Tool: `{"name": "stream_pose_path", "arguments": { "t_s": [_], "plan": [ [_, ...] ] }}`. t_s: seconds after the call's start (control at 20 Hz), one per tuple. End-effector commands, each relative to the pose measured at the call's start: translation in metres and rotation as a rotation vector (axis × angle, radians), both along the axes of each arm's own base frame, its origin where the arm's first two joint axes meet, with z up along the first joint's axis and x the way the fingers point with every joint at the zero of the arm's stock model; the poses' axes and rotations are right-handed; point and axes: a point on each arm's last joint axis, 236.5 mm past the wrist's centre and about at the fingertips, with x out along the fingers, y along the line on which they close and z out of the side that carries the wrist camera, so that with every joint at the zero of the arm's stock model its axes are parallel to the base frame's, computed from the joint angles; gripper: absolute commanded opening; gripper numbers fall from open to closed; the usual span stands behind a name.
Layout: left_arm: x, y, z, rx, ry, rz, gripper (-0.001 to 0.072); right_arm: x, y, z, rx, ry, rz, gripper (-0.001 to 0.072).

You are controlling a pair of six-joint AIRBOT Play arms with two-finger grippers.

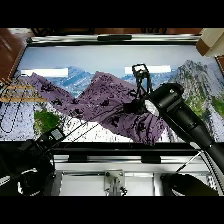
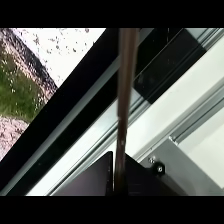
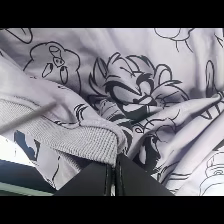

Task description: Fold the shirts.

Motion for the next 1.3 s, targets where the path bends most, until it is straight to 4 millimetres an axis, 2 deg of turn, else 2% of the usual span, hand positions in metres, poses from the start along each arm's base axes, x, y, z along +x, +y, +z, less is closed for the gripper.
{"name": "stream_pose_path", "arguments": {
  "t_s": [0.0,0.1,0.3,0.5,0.7,0.8,0.9,1.0,1.05,1.25],
  "plan": [
    [0.005,-0.012,-0.003,-0.019,-0.010,0.000,0.0046,0.000,0.001,0.000,0.004,0.001,0.001,0.0081],
    [0.005,-0.013,-0.003,-0.019,-0.014,-0.007,0.0045,0.000,0.001,0.000,0.004,0.001,0.001,0.0082],
    [0.009,0.002,0.006,0.018,-0.043,0.008,0.0046,0.001,-0.002,0.001,-0.006,-0.004,-0.001,0.0081],
    [-0.008,0.011,0.007,0.047,-0.011,-0.005,0.0046,0.004,-0.006,0.002,-0.027,-0.019,-0.004,0.0081],
    [-0.016,-0.009,0.005,0.022,-0.019,-0.068,0.0046,0.007,-0.003,0.004,-0.014,-0.033,-0.001,0.0081],
    [-0.008,-0.026,0.005,-0.035,-0.051,-0.041,0.0046,0.006,-0.002,0.003,-0.010,-0.030,-0.002,0.0082],
    [0.002,-0.032,0.004,-0.036,-0.082,-0.008,0.0045,0.005,-0.001,0.003,-0.004,-0.022,0.003,0.0082],
    [0.001,-0.033,-0.001,-0.013,-0.067,-0.008,0.0046,0.004,-0.001,0.003,-0.005,-0.021,0.003,0.0081],
    [-0.001,-0.028,-0.001,0.004,-0.057,-0.003,0.0046,0.004,-0.001,0.003,-0.005,-0.022,0.003,0.0082],
    [-0.019,0.013,0.005,0.088,-0.012,0.060,0.0046,0.006,-0.003,0.003,-0.015,-0.029,0.001,0.0082]
  ]
}}
